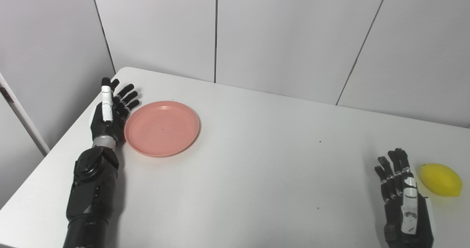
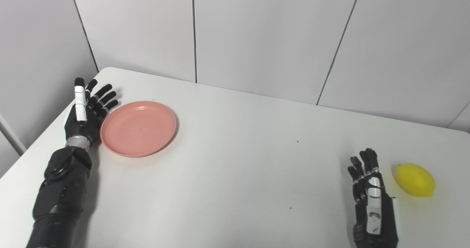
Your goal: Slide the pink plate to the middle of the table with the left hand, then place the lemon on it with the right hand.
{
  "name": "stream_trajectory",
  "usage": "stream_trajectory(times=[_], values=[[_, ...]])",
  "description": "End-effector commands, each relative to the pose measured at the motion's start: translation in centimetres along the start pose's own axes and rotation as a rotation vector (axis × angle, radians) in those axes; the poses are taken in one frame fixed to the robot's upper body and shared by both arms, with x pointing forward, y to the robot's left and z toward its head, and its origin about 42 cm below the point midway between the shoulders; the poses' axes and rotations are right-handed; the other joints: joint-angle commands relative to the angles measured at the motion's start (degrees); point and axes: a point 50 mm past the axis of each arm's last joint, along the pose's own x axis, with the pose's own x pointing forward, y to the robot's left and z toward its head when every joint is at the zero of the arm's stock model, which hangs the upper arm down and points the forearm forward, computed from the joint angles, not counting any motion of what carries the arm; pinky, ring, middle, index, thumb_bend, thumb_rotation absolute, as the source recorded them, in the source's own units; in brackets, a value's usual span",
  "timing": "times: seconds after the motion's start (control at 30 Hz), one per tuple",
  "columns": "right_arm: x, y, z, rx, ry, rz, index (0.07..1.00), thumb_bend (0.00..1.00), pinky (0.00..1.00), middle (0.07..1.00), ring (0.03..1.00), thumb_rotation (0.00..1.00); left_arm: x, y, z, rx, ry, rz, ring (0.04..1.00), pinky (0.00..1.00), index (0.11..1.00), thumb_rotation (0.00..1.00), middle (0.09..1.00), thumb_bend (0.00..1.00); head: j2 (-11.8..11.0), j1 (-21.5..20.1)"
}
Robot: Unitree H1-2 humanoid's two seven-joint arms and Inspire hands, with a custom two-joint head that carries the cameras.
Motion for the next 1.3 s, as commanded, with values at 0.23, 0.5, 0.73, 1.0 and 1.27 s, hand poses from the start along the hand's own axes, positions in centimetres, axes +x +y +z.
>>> stream_trajectory(times=[0.23,0.5,0.73,1.0,1.27], values=[[-2.1,0.4,-2.4,0.029,0.085,-0.032,0.947,0.63,0.94,0.958,0.930,0.85,-1.2,-2.9,0.2,0.078,-0.047,0.010,0.791,0.81,0.905,0.87,0.785,0.88,0.43,-0.21],[-2.0,0.5,-2.4,0.039,0.087,-0.034,0.944,0.66,0.95,0.955,0.926,0.83,-1.9,-4.1,0.0,0.048,-0.016,-0.012,0.759,0.77,0.889,0.85,0.755,0.89,0.54,-0.34],[-1.9,0.7,-2.4,0.043,0.087,-0.034,0.940,0.66,0.95,0.951,0.920,0.82,-2.6,-4.6,0.0,0.017,0.001,-0.028,0.741,0.75,0.865,0.83,0.731,0.87,0.64,-0.40],[-1.9,0.8,-2.3,0.046,0.089,-0.034,0.942,0.65,0.94,0.949,0.912,0.81,-3.2,-5.4,-0.4,0.002,0.022,-0.041,0.740,0.75,0.861,0.84,0.721,0.88,0.84,-0.58],[-1.9,0.8,-2.3,0.036,0.084,-0.030,0.940,0.65,0.92,0.945,0.906,0.81,-3.6,-6.7,-0.7,-0.009,0.022,-0.067,0.753,0.77,0.867,0.83,0.735,0.88,0.96,-0.76]])
